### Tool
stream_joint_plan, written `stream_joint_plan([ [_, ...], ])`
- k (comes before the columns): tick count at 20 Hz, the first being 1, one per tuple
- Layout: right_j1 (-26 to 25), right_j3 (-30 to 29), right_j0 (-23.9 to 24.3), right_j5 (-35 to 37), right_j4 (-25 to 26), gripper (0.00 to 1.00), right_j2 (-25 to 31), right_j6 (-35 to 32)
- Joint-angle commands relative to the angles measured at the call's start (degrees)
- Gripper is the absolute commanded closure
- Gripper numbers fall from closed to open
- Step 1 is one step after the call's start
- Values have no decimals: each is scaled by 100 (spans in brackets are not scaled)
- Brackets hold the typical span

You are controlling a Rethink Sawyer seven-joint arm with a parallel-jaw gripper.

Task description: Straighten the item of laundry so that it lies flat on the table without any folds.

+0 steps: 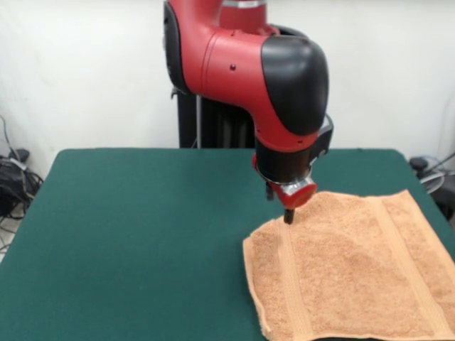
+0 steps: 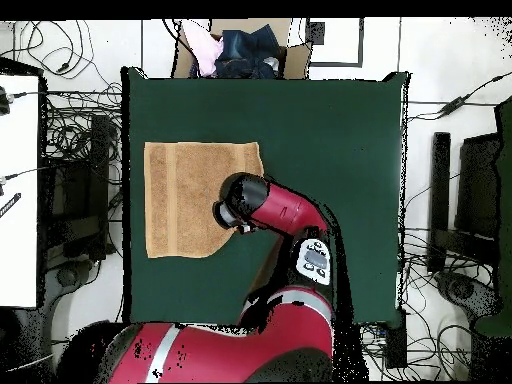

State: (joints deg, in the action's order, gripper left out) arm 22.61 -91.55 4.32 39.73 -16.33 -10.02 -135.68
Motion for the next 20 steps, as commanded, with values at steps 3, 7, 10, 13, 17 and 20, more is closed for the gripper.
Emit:
stream_joint_plan([
  [3,-625,-78,137,-956,349,0,835,52],
  [7,-798,30,122,-1147,350,0,895,-35],
  [10,-871,77,110,-1234,339,0,972,-116],
  [13,-878,123,51,-1197,296,0,990,-205],
  [17,-759,43,56,-1105,277,0,1007,-206],
  [20,-521,-109,82,-897,286,0,984,-171],
])
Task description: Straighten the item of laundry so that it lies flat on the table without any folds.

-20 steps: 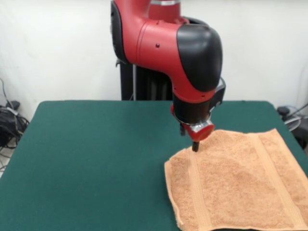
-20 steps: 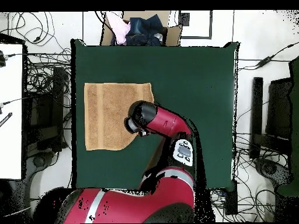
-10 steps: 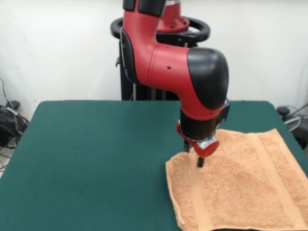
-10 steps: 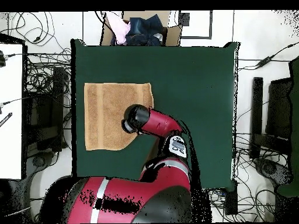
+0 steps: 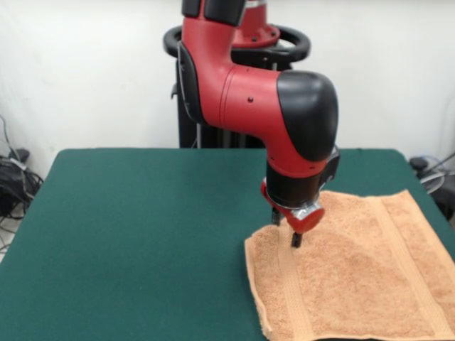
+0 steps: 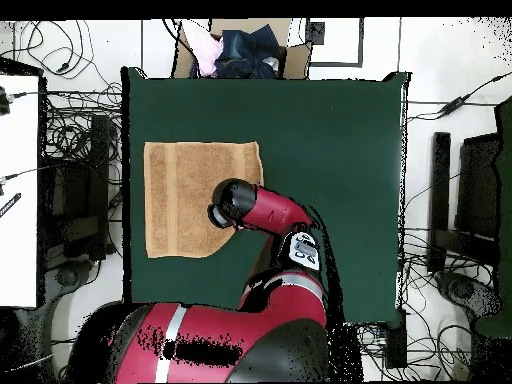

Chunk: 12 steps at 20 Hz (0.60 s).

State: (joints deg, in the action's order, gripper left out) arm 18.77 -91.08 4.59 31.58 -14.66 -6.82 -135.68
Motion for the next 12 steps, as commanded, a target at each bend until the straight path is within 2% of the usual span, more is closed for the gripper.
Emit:
stream_joint_plan([
  [1,-39,-218,62,3,120,0,654,-160],
  [7,567,-609,-1,444,124,0,547,-184],
  [12,153,-521,111,-71,205,0,634,-91],
])
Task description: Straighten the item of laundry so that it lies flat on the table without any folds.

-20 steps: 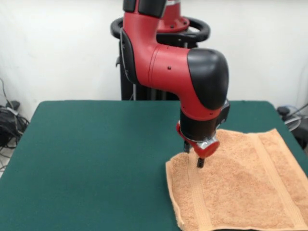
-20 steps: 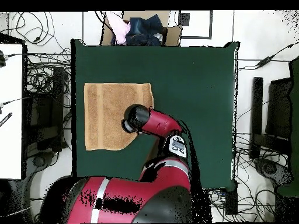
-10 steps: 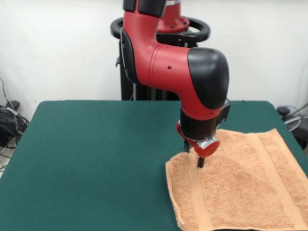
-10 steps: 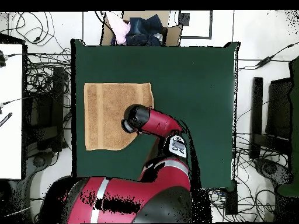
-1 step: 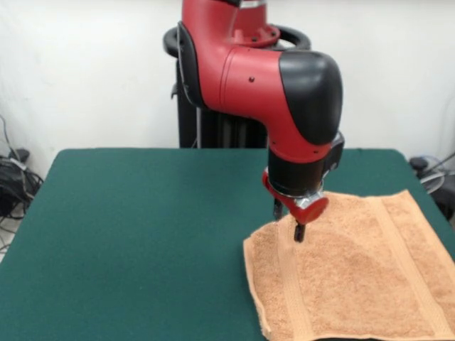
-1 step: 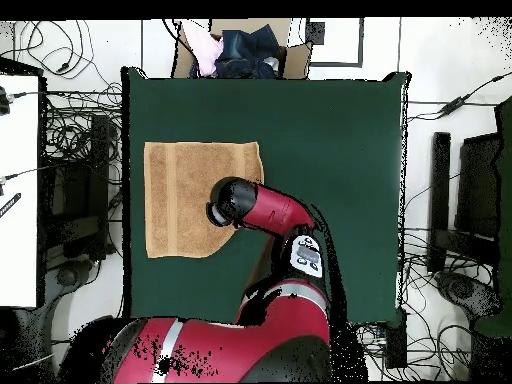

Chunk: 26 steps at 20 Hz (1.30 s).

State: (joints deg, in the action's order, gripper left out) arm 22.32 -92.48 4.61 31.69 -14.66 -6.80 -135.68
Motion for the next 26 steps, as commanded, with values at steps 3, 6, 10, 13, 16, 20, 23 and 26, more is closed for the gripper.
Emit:
stream_joint_plan([
  [3,-428,-280,134,-291,267,0,600,-75],
  [6,-550,-281,262,-478,344,0,632,46],
  [10,-582,-408,405,-684,455,0,669,124],
  [13,-583,-521,580,-832,568,0,764,178],
  [16,-491,-653,659,-909,652,0,839,114],
  [20,-334,-856,671,-952,775,0,867,-15],
  [23,-563,-761,698,-1215,822,0,943,-73],
  [26,-939,-467,577,-1526,831,0,943,-266],
])
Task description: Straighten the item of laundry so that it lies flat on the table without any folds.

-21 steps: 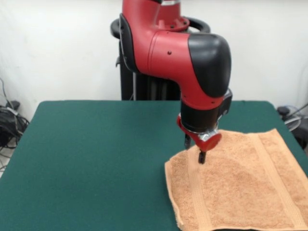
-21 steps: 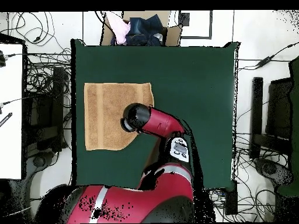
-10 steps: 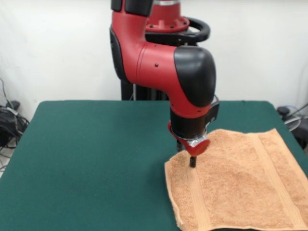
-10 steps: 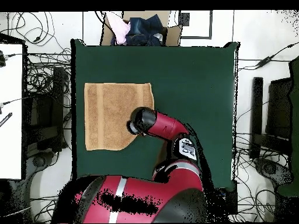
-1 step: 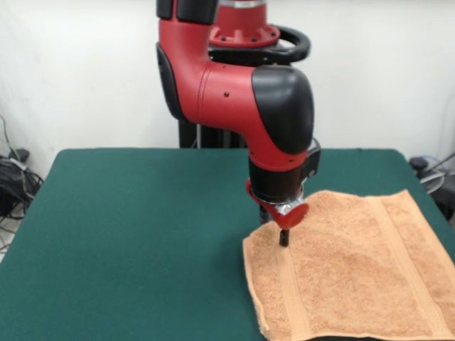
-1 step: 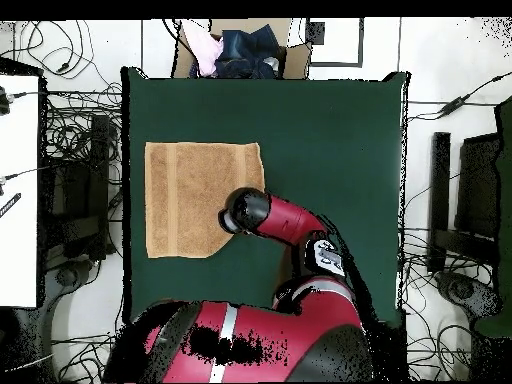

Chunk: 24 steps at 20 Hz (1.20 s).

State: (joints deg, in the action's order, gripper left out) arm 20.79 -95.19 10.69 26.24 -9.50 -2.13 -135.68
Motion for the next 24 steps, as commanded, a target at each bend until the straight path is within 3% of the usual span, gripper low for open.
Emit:
stream_joint_plan([
  [1,-909,-82,-75,-1064,313,0,469,-320],
  [7,-1082,165,-306,-1347,350,0,195,-526],
  [8,-1101,195,-354,-1384,356,100,133,-559],
  [15,-1186,458,-128,-1253,540,100,134,-210],
  [24,-711,-42,455,-836,1085,100,308,363],
])
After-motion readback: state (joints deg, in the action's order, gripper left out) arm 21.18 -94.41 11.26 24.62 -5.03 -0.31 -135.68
